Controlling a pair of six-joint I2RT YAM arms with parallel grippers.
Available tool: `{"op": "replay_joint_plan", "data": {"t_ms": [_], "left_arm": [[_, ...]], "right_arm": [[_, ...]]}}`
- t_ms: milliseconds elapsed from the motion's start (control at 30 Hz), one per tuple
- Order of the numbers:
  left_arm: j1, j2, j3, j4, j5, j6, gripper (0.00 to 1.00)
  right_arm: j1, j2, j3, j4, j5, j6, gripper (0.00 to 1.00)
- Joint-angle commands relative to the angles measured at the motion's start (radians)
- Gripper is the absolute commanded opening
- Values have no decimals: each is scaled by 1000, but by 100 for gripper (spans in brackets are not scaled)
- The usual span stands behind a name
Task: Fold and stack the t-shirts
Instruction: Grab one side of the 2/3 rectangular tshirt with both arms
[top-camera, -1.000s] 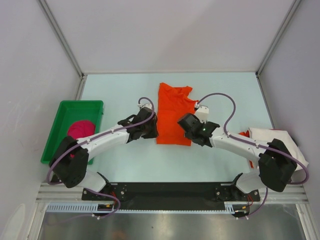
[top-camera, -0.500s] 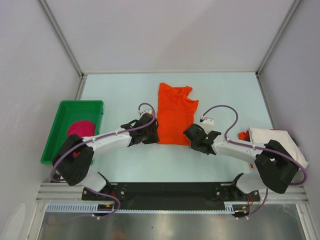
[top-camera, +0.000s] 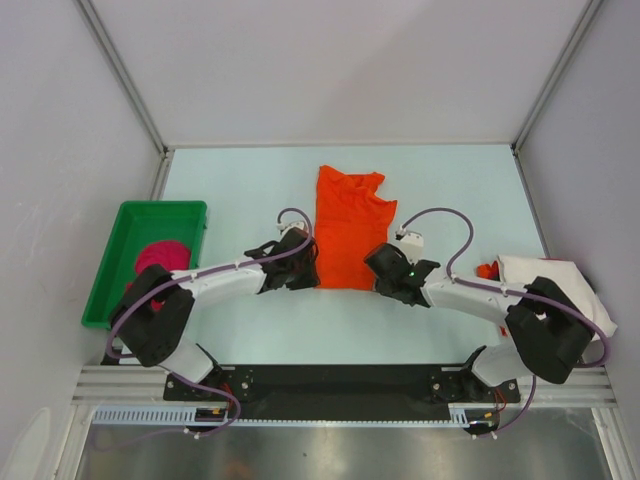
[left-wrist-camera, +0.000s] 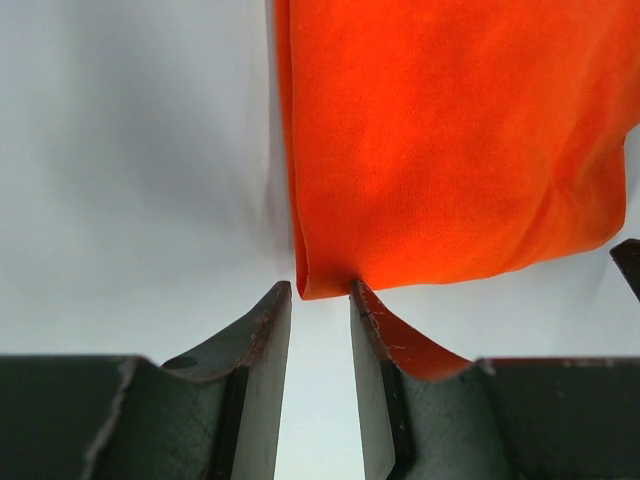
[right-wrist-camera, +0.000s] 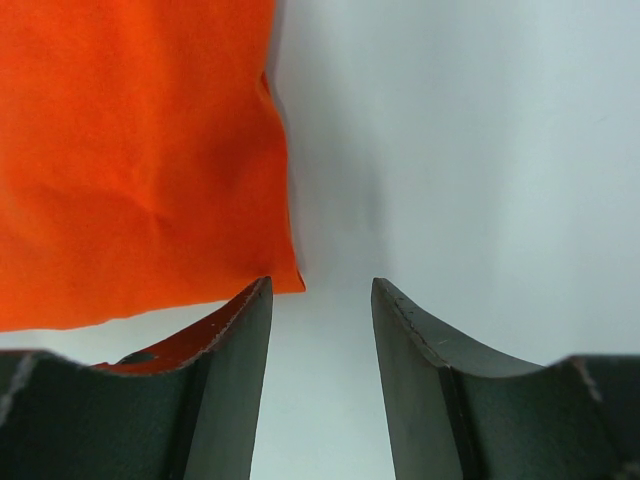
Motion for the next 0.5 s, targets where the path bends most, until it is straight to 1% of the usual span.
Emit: {"op": "replay_joint_plan", "data": {"t_ms": [0, 167, 267, 300, 333, 400, 433, 467], "left_arm": [[-6, 15, -7, 30, 13, -23, 35], [-6, 23, -5, 32, 19, -23, 34], [-6, 30, -2, 32, 25, -20, 31], [-6, 34, -2, 29, 27, -20, 31], [-6, 35, -2, 27, 28, -20, 26], [-6, 43, -1, 21, 30, -18, 22], [-6, 44, 0, 18, 28, -18, 17], [-6, 46, -2, 18, 30, -18, 15]], "right_arm": [[-5, 48, 33, 57, -19, 0, 50], [-2, 98, 38, 77, -33, 2, 50], [-2, 135, 39, 77, -36, 2, 49], [-2, 143, 38, 75, -34, 4, 47], [-2, 151, 38, 75, -37, 4, 45], [-4, 169, 39, 69, -37, 8, 37], [-1, 174, 36, 67, -37, 13, 35], [3, 177, 33, 67, -37, 16, 32]]}}
